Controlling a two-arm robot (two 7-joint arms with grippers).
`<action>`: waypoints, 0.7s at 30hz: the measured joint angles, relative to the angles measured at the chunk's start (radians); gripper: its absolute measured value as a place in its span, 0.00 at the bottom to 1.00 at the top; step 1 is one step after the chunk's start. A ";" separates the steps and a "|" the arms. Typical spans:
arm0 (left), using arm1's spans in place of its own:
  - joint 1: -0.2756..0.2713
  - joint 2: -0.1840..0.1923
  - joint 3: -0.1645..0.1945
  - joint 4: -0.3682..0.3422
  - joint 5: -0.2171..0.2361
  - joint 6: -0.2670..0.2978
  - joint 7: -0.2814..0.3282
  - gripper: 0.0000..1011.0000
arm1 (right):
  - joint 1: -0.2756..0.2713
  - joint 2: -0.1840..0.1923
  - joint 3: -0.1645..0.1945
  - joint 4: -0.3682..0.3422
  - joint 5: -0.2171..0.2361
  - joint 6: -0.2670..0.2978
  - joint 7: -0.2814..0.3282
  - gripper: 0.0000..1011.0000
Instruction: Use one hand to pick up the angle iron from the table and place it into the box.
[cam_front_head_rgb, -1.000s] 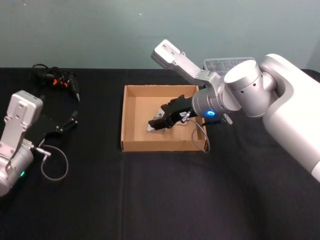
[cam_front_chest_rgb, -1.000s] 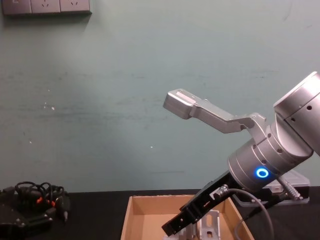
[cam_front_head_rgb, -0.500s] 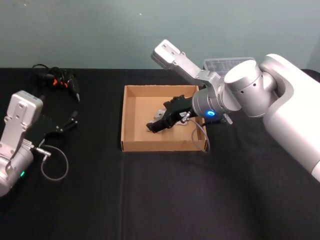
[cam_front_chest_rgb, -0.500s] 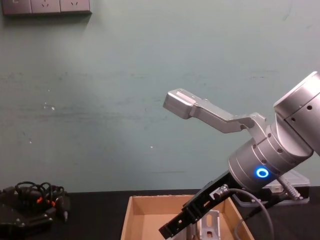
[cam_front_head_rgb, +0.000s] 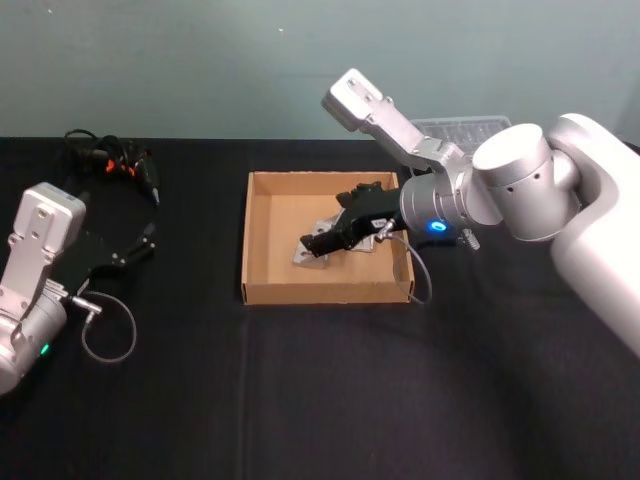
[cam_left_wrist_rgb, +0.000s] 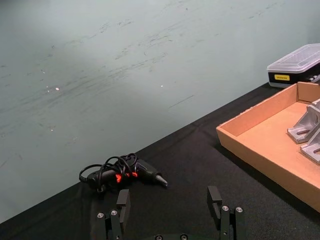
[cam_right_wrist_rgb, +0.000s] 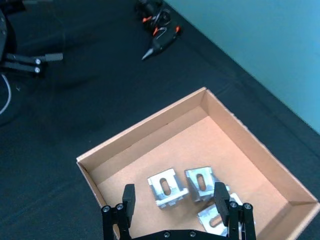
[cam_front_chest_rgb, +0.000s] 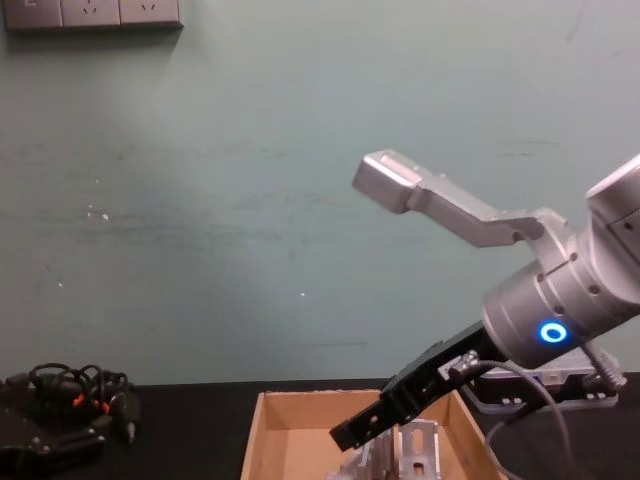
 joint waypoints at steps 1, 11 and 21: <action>0.000 0.000 0.000 0.000 0.000 0.000 0.000 1.00 | -0.012 0.009 0.011 -0.023 0.002 0.001 -0.005 0.99; 0.000 0.000 0.000 0.000 0.000 0.000 0.000 1.00 | -0.129 0.069 0.113 -0.185 0.036 -0.001 -0.075 0.99; 0.000 0.000 0.000 0.000 0.000 0.000 0.000 1.00 | -0.322 0.107 0.263 -0.333 0.089 -0.121 -0.205 0.99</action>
